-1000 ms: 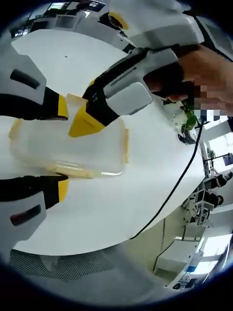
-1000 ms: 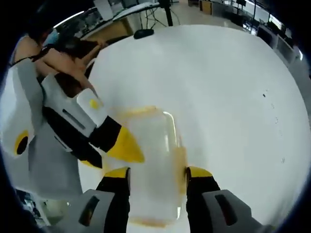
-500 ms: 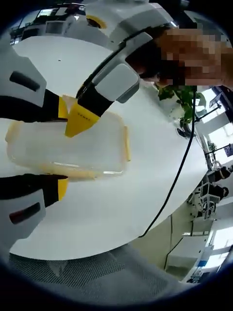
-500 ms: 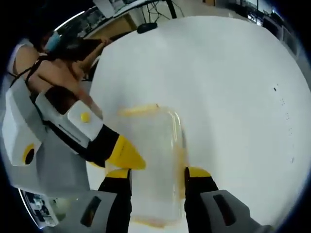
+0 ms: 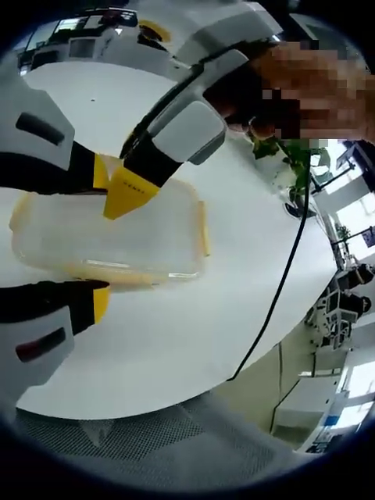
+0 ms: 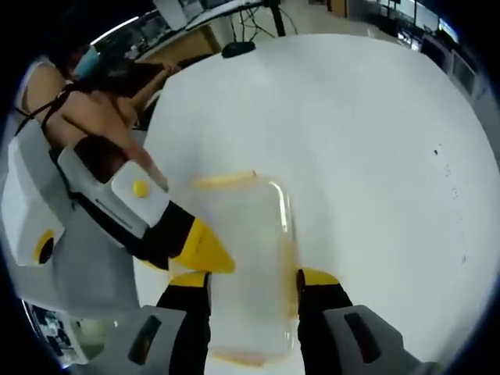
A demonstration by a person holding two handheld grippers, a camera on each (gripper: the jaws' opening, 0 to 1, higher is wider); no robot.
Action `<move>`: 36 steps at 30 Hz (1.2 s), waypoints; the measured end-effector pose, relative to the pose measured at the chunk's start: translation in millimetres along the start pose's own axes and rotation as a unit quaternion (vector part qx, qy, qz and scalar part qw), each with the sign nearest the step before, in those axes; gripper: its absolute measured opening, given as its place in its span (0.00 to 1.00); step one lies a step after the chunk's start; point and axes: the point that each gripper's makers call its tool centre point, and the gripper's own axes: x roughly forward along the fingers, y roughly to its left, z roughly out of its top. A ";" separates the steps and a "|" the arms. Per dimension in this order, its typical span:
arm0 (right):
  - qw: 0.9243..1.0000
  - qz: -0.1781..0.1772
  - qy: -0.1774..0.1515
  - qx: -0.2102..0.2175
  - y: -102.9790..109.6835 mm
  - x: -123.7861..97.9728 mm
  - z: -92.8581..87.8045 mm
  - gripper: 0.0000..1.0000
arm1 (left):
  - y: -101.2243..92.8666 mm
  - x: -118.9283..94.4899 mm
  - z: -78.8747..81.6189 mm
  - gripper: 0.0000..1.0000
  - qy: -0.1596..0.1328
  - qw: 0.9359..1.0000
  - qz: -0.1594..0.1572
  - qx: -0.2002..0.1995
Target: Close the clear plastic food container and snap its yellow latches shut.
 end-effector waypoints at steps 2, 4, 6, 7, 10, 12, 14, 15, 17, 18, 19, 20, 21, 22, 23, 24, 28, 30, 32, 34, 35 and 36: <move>1.000 -0.008 -0.001 0.002 0.2 -1.1 -0.1 0.43 | 0.1 -0.4 0.3 0.43 0.000 1.000 -0.003 0.000; 1.000 -0.020 -0.004 -0.001 0.7 -2.6 0.4 0.43 | 0.1 -0.9 0.7 0.43 0.000 1.000 -0.006 0.001; 1.000 -0.026 -0.008 -0.007 3.1 -2.9 1.2 0.43 | -0.1 -1.1 0.5 0.43 0.000 1.000 -0.009 0.006; 0.999 -0.030 -0.011 -0.005 1.7 -2.5 1.9 0.44 | -0.4 -1.6 0.9 0.44 0.000 1.000 -0.012 0.007; 0.999 -0.044 -0.015 -0.002 0.5 -3.6 1.8 0.46 | -3.7 -1.1 1.4 0.51 -0.002 1.000 -0.025 0.005; 0.998 -0.058 -0.017 -0.010 -1.2 -5.3 1.7 0.48 | -6.9 -1.7 2.5 0.55 -0.003 0.999 -0.033 0.004; 0.998 -0.066 -0.020 -0.011 -0.7 -6.3 1.3 0.51 | -8.8 -2.5 2.0 0.57 -0.002 0.999 -0.038 0.002; 0.997 -0.074 -0.018 -0.013 -1.4 -6.9 -0.1 0.52 | -9.6 -2.7 1.2 0.59 -0.002 0.999 -0.040 0.003; 0.996 -0.087 -0.024 -0.019 -3.6 -9.0 -1.1 0.53 | -11.4 -4.0 -0.9 0.60 0.001 0.999 -0.043 0.007; 0.995 -0.095 -0.022 -0.024 -4.7 -10.4 -2.4 0.54 | -12.0 -5.0 -2.3 0.60 0.003 0.999 -0.044 0.010; 0.994 -0.106 -0.016 -0.035 -6.5 -13.1 -4.0 0.54 | -12.2 -6.1 -3.3 0.60 0.004 0.999 -0.046 0.012; 0.993 -0.109 -0.020 -0.036 -6.2 -13.8 -3.7 0.54 | -12.2 -6.6 -3.8 0.60 0.004 0.999 -0.047 0.012; 0.993 -0.112 -0.025 -0.033 -6.0 -16.2 -2.8 0.54 | -11.6 -7.4 -5.6 0.60 0.006 0.999 -0.048 0.009; 0.992 -0.114 -0.036 -0.029 -5.6 -18.1 -0.4 0.55 | -10.6 -8.4 -6.0 0.61 0.005 0.999 -0.047 0.004; 0.992 -0.118 -0.041 -0.027 -5.9 -20.8 0.7 0.55 | -10.1 -9.4 -5.6 0.62 0.002 0.999 -0.049 0.001; 0.991 -0.122 -0.043 -0.029 -6.0 -22.4 0.9 0.56 | -10.1 -9.9 -5.9 0.63 0.002 0.999 -0.050 0.000; 0.990 -0.130 -0.044 -0.035 -2.8 -25.6 -1.5 0.57 | -11.9 -11.1 -7.4 0.68 0.001 0.998 -0.057 0.010; 0.990 -0.131 -0.050 -0.033 -0.3 -27.1 -2.0 0.60 | -11.5 -11.3 -9.8 0.69 0.003 0.998 -0.059 0.011; 0.989 -0.136 -0.050 -0.034 1.4 -29.4 -4.1 0.61 | -9.5 -12.5 -11.4 0.71 0.003 0.998 -0.058 0.011; 0.988 -0.139 -0.054 -0.033 2.0 -32.4 -6.2 0.62 | -6.4 -14.1 -12.9 0.72 0.003 0.998 -0.055 0.011; 0.988 -0.139 -0.056 -0.031 2.8 -33.1 -6.7 0.62 | -5.3 -14.5 -13.2 0.73 0.002 0.998 -0.054 0.011; 0.988 -0.141 -0.061 -0.030 4.0 -34.3 -7.8 0.63 | -4.2 -14.8 -14.1 0.74 0.001 0.999 -0.054 0.008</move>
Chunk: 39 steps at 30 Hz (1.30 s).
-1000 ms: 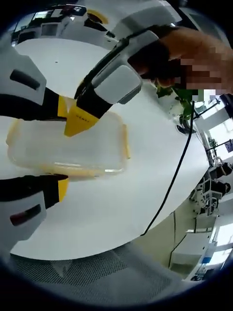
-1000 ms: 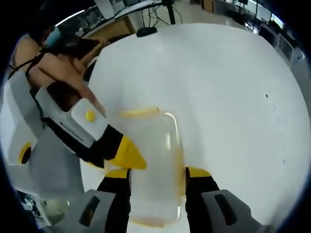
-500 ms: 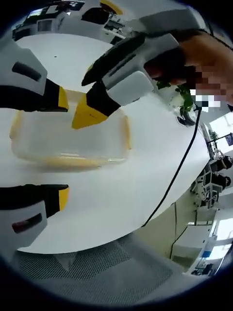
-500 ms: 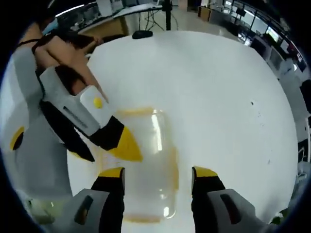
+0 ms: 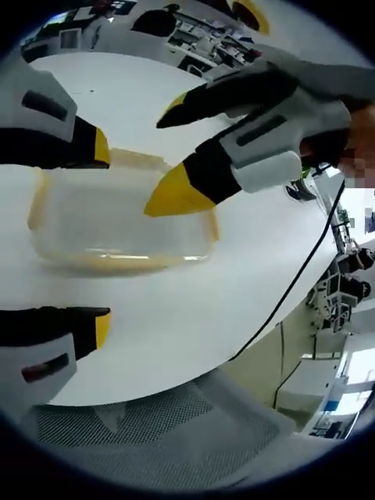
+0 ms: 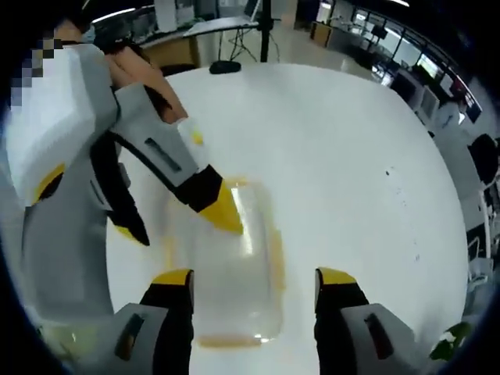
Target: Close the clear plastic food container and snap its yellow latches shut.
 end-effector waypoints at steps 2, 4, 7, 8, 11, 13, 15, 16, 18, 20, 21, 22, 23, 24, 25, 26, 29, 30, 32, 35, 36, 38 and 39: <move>1.000 -0.003 -0.001 -0.001 1.6 -1.1 -2.8 0.64 | 0.7 -0.5 -2.1 0.75 0.001 1.000 -0.001 -0.002; 1.000 -0.003 -0.002 -0.002 5.5 -1.9 -6.7 0.66 | 2.8 -1.0 -4.2 0.77 0.002 1.000 0.001 0.000; 1.000 -0.002 -0.004 -0.001 10.0 -2.3 -10.9 0.68 | 5.7 -2.1 -6.0 0.79 0.001 1.000 0.000 0.002; 1.000 -0.003 -0.004 -0.003 11.7 -2.9 -13.4 0.68 | 6.7 -2.0 -6.5 0.80 0.000 1.000 -0.001 0.001; 1.000 -0.005 -0.003 -0.005 15.9 -3.0 -18.8 0.70 | 10.7 -1.3 -9.0 0.82 0.002 1.000 0.002 0.007; 1.000 -0.005 -0.003 -0.002 18.7 -2.5 -22.7 0.71 | 13.1 -0.7 -11.3 0.83 0.002 1.000 0.002 0.006; 1.000 -0.004 -0.006 0.004 21.7 -1.9 -25.4 0.72 | 14.8 -1.1 -14.4 0.84 0.005 1.000 0.003 0.002; 1.000 -0.003 -0.011 0.010 24.0 -1.6 -25.2 0.73 | 15.0 -1.1 -15.0 0.85 0.004 1.000 0.004 0.001; 1.000 -0.003 -0.015 0.015 26.6 0.3 -26.9 0.74 | 17.2 -0.6 -17.5 0.87 0.004 1.000 0.007 0.008; 1.000 -0.001 -0.013 0.018 29.0 2.6 -29.9 0.75 | 21.4 0.1 -20.1 0.90 0.005 1.000 0.010 0.014; 1.000 -0.002 -0.011 0.017 30.3 4.3 -32.5 0.77 | 24.6 0.4 -22.1 0.91 0.005 1.000 0.012 0.009; 1.000 -0.008 -0.010 0.012 29.1 5.2 -33.7 0.78 | 25.8 0.4 -22.8 0.91 0.004 1.000 0.012 0.007; 1.000 -0.010 -0.009 0.009 29.2 5.7 -34.9 0.78 | 27.3 0.7 -23.2 0.91 0.003 1.000 0.012 0.005; 1.000 -0.009 -0.009 0.010 29.7 6.2 -35.4 0.78 | 27.5 1.2 -23.3 0.91 0.003 1.000 0.011 0.005; 1.000 -0.010 -0.008 0.012 29.5 7.4 -36.5 0.79 | 26.7 2.0 -23.3 0.91 0.002 1.000 0.008 0.005; 1.000 -0.014 -0.008 0.010 28.5 8.4 -37.4 0.80 | 26.1 3.2 -23.9 0.91 0.003 1.000 0.006 0.007; 1.000 -0.017 -0.003 0.008 29.3 11.9 -40.6 0.80 | 25.6 8.9 -26.0 0.92 0.008 1.000 0.003 0.012; 1.000 -0.019 -0.002 0.005 28.7 12.7 -41.5 0.79 | 25.8 10.4 -25.9 0.92 0.009 1.000 0.002 0.012; 1.000 -0.016 0.001 0.004 30.4 14.1 -42.8 0.79 | 26.3 13.0 -25.8 0.93 0.011 1.000 0.003 0.014; 0.999 -0.029 0.009 -0.009 25.8 16.1 -46.5 0.78 | 25.2 17.9 -25.2 0.92 0.012 1.000 -0.004 0.015; 0.999 -0.029 0.014 -0.007 25.5 17.2 -48.7 0.77 | 25.0 19.8 -26.5 0.91 0.016 1.000 -0.006 0.018; 0.999 -0.028 0.020 -0.008 25.7 18.5 -51.5 0.72 | 24.3 22.8 -27.5 0.89 0.020 1.000 -0.010 0.018; 0.999 -0.024 0.025 -0.006 26.9 18.6 -53.2 0.70 | 23.6 23.5 -27.8 0.88 0.022 1.000 -0.012 0.018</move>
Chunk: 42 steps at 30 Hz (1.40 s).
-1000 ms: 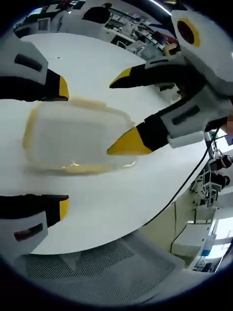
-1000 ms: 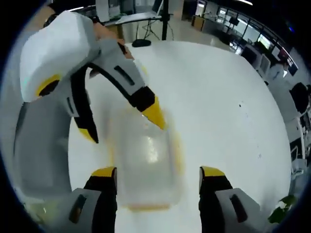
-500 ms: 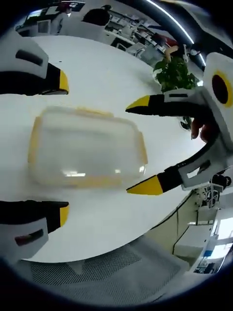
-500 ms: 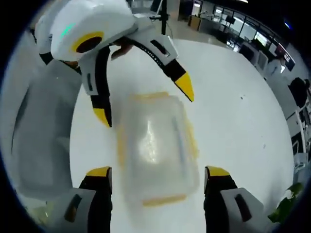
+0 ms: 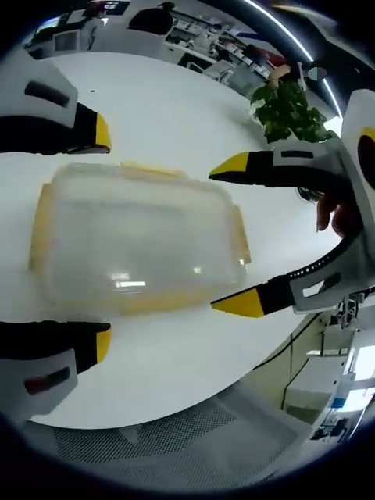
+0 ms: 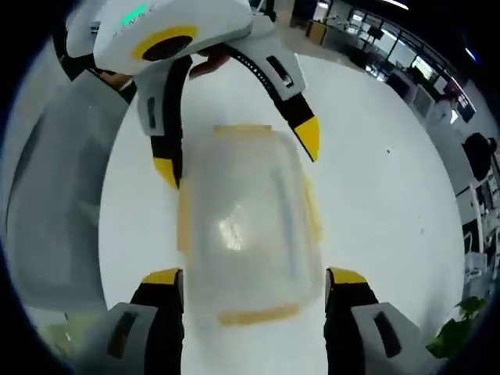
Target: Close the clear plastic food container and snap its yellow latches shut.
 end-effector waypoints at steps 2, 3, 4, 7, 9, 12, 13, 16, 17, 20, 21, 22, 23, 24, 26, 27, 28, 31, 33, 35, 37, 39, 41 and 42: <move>1.000 -0.006 -0.003 0.001 -1.4 -1.3 0.8 0.71 | -3.2 0.6 -1.9 0.81 0.007 1.000 -0.009 0.001; 1.000 -0.006 -0.004 0.000 -1.5 -1.4 0.9 0.70 | -2.0 1.3 -2.5 0.81 0.008 1.000 -0.005 0.007; 1.000 -0.006 -0.004 -0.001 -1.5 -1.4 0.9 0.70 | -1.6 1.2 -2.7 0.81 0.009 1.000 -0.003 0.007; 1.000 -0.004 -0.005 -0.009 -0.6 -1.5 1.5 0.70 | -0.5 0.3 -3.5 0.78 0.010 1.000 -0.002 0.004; 1.000 -0.004 -0.005 -0.009 -0.3 -1.7 2.3 0.70 | -0.6 0.6 -2.5 0.78 0.007 1.000 -0.002 0.003; 1.000 -0.002 -0.004 -0.014 0.0 -1.3 3.0 0.69 | -0.7 0.8 -3.1 0.77 0.006 1.000 -0.001 0.004; 1.000 -0.002 -0.005 -0.014 0.1 -1.2 3.2 0.69 | -0.9 1.0 -3.1 0.77 0.006 1.000 0.000 0.005; 1.000 0.000 -0.006 -0.017 1.3 -1.1 4.0 0.69 | -1.7 0.1 -3.1 0.77 0.006 1.000 0.000 0.003; 1.000 0.000 -0.006 -0.018 1.8 -1.0 4.2 0.69 | -2.1 -0.1 -3.2 0.77 0.005 1.000 0.000 0.002; 1.000 0.002 -0.007 -0.022 3.4 0.1 5.7 0.69 | -3.8 -1.6 -4.1 0.77 0.002 1.000 0.000 -0.001; 1.000 0.002 -0.006 -0.023 4.4 0.0 6.5 0.69 | -4.3 -2.0 -4.5 0.77 0.001 1.000 0.000 -0.002; 1.000 0.003 -0.007 -0.023 4.9 0.1 7.1 0.69 | -4.7 -2.6 -4.9 0.77 0.001 1.000 0.001 -0.002; 1.000 0.003 -0.007 -0.023 5.2 -0.1 7.6 0.69 | -5.2 -3.2 -5.5 0.77 0.001 1.000 0.001 -0.003; 1.000 0.003 -0.008 -0.024 5.8 0.1 8.4 0.69 | -5.4 -3.6 -5.9 0.77 0.000 1.000 0.002 -0.004; 1.000 0.003 -0.009 -0.024 6.9 0.5 9.5 0.69 | -6.4 -4.6 -6.7 0.77 0.000 1.000 0.003 -0.006; 1.000 0.003 -0.009 -0.024 7.4 0.8 10.1 0.69 | -6.6 -4.9 -6.8 0.77 -0.001 1.000 0.004 -0.008; 1.000 0.003 -0.009 -0.025 8.1 1.1 10.9 0.69 | -6.9 -4.8 -7.3 0.77 -0.001 1.000 0.004 -0.011; 1.000 0.004 -0.008 -0.025 9.9 2.3 12.8 0.69 | -8.9 -6.8 -9.2 0.77 -0.002 1.000 0.006 -0.013; 1.000 0.005 -0.008 -0.025 11.8 2.7 15.2 0.69 | -10.4 -8.6 -11.0 0.77 -0.003 1.000 0.005 -0.013; 1.000 0.005 -0.008 -0.025 13.2 4.3 17.6 0.69 | -11.3 -9.6 -12.4 0.77 -0.003 1.000 0.005 -0.013; 1.000 0.005 -0.007 -0.025 13.9 5.1 19.4 0.69 | -11.9 -11.0 -14.8 0.77 -0.002 1.000 0.005 -0.013; 1.000 0.005 -0.008 -0.025 15.0 6.2 21.8 0.69 | -12.4 -12.3 -17.1 0.77 -0.003 1.000 0.007 -0.017; 1.000 0.005 -0.008 -0.025 16.6 7.0 24.6 0.69 | -13.2 -14.0 -19.1 0.77 -0.003 1.000 0.007 -0.018; 1.000 0.006 -0.009 -0.027 17.6 7.5 26.2 0.69 | -13.9 -14.9 -20.6 0.77 -0.002 1.000 0.006 -0.017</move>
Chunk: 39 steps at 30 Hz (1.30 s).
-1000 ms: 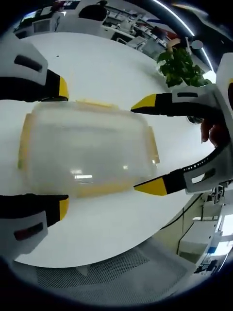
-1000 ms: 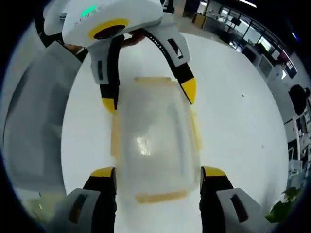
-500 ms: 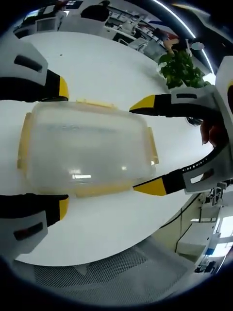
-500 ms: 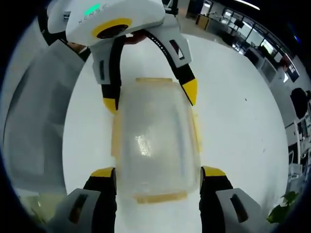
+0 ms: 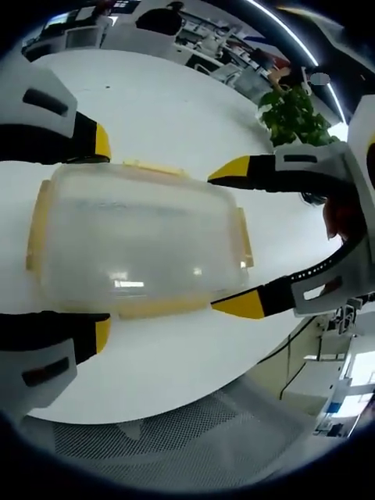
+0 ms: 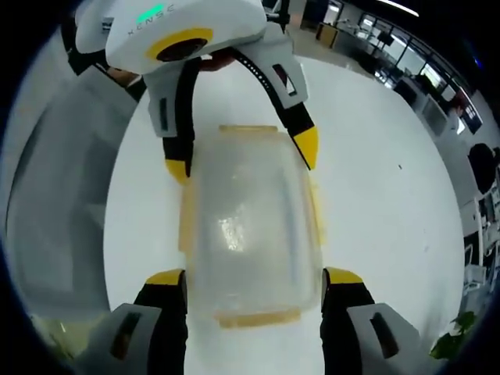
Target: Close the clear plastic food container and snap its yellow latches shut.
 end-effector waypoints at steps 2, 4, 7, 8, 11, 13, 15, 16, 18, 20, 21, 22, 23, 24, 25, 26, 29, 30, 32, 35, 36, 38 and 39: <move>1.000 0.002 0.000 -0.004 1.8 1.2 4.0 0.69 | -0.6 -1.6 -2.1 0.77 0.001 1.000 0.000 -0.001; 1.000 0.002 -0.002 -0.005 3.8 2.7 8.4 0.69 | -0.4 -3.7 -5.0 0.77 0.000 1.000 0.002 -0.007; 1.000 0.004 -0.004 -0.007 6.0 4.8 14.4 0.69 | -0.7 -6.6 -9.4 0.76 -0.001 1.000 0.003 -0.011; 1.000 0.004 -0.004 -0.009 6.7 5.5 16.4 0.69 | -1.3 -7.5 -10.5 0.76 -0.001 1.000 0.003 -0.012; 1.000 0.005 -0.004 -0.011 7.8 6.9 20.4 0.69 | -2.8 -10.3 -14.8 0.76 0.000 1.000 0.004 -0.014; 1.000 0.006 -0.004 -0.013 8.3 8.1 22.7 0.69 | -3.4 -12.0 -17.2 0.76 0.002 1.000 0.005 -0.015; 1.000 0.007 -0.003 -0.016 9.6 9.6 25.9 0.69 | -4.8 -13.9 -20.2 0.76 0.001 1.000 0.007 -0.018; 1.000 0.007 -0.003 -0.017 10.4 10.3 28.0 0.69 | -5.8 -15.3 -22.1 0.76 0.001 1.000 0.008 -0.020; 1.000 0.008 -0.004 -0.019 11.3 11.4 31.0 0.69 | -6.6 -17.2 -25.6 0.76 0.002 1.000 0.009 -0.022; 1.000 0.009 -0.005 -0.021 12.4 12.7 34.9 0.69 | -7.0 -19.4 -28.3 0.76 0.002 1.000 0.011 -0.028; 1.000 0.009 -0.005 -0.022 13.2 13.3 36.8 0.69 | -7.5 -20.2 -29.5 0.76 0.003 1.000 0.011 -0.029; 1.000 0.009 -0.005 -0.022 13.5 14.0 38.1 0.69 | -8.1 -21.2 -31.3 0.76 0.004 0.999 0.012 -0.029; 1.000 0.010 -0.005 -0.023 13.8 15.3 39.9 0.69 | -8.3 -21.6 -31.8 0.76 0.005 0.999 0.012 -0.030; 1.000 0.010 -0.004 -0.024 14.3 15.8 41.2 0.69 | -9.2 -22.9 -33.6 0.76 0.006 0.999 0.013 -0.030; 1.000 0.010 -0.005 -0.024 15.4 16.0 43.3 0.69 | -9.5 -23.6 -34.8 0.76 0.007 0.999 0.013 -0.031; 1.000 0.010 -0.005 -0.024 15.8 16.4 44.5 0.69 | -9.7 -24.5 -36.4 0.76 0.008 0.999 0.014 -0.031; 1.000 0.010 -0.006 -0.025 16.0 18.0 47.4 0.69 | -10.3 -26.0 -39.6 0.76 0.008 0.999 0.016 -0.032; 1.000 0.010 -0.006 -0.026 16.2 18.3 48.7 0.69 | -10.3 -26.5 -40.4 0.76 0.008 0.999 0.016 -0.033; 0.999 0.011 -0.008 -0.029 17.2 19.0 51.0 0.69 | -10.6 -27.5 -42.2 0.76 0.010 0.999 0.017 -0.032; 0.999 0.013 -0.008 -0.031 17.8 20.5 54.6 0.69 | -11.0 -29.4 -45.7 0.76 0.013 0.999 0.018 -0.033; 0.999 0.013 -0.008 -0.033 17.9 21.0 55.8 0.69 | -11.2 -30.2 -46.4 0.76 0.013 0.999 0.019 -0.034; 0.999 0.014 -0.007 -0.035 18.7 21.9 58.3 0.69 | -11.7 -31.5 -48.5 0.76 0.014 0.999 0.020 -0.035; 0.999 0.014 -0.007 -0.036 19.1 22.1 59.3 0.69 | -12.0 -32.1 -49.3 0.76 0.015 0.999 0.020 -0.036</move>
